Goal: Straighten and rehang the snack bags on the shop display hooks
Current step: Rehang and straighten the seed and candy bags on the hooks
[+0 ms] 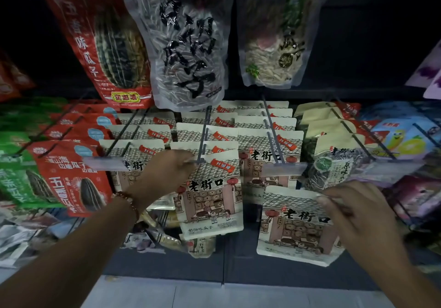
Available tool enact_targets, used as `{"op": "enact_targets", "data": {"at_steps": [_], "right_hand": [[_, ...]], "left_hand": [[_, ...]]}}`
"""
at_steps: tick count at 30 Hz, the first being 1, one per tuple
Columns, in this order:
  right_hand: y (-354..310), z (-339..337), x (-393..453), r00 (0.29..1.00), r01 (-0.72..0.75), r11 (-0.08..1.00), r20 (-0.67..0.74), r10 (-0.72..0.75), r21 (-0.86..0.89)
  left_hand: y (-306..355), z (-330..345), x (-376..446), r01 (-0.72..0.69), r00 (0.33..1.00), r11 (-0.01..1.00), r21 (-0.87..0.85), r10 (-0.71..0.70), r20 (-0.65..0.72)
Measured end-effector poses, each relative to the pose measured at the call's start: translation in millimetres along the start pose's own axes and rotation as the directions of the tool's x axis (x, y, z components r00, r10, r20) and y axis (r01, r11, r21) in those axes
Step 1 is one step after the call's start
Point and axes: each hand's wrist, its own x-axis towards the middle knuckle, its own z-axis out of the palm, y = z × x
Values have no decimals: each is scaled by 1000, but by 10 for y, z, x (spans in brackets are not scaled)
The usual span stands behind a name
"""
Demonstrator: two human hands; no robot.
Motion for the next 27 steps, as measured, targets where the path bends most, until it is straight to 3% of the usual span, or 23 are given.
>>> {"op": "enact_targets", "data": {"at_steps": [7,14,23,27], "right_hand": [[-32,41,31,999,-51,999,10,51,8],[3,121,-24,997,-76,996,21,75,45],[11,255,-38,997,-71,997,33,70,29],[8,329,-31,998,-40,998,52,38,56]], "left_hand": [[-67,77,315,42,993,964,263,-10,-120],[-153,227,155,-142,927,974,176,193,-322],[-365,391,-292,-120,918,940,318,227,-325],[-327,483,-557,-266,863,891,367,390,-321]]}}
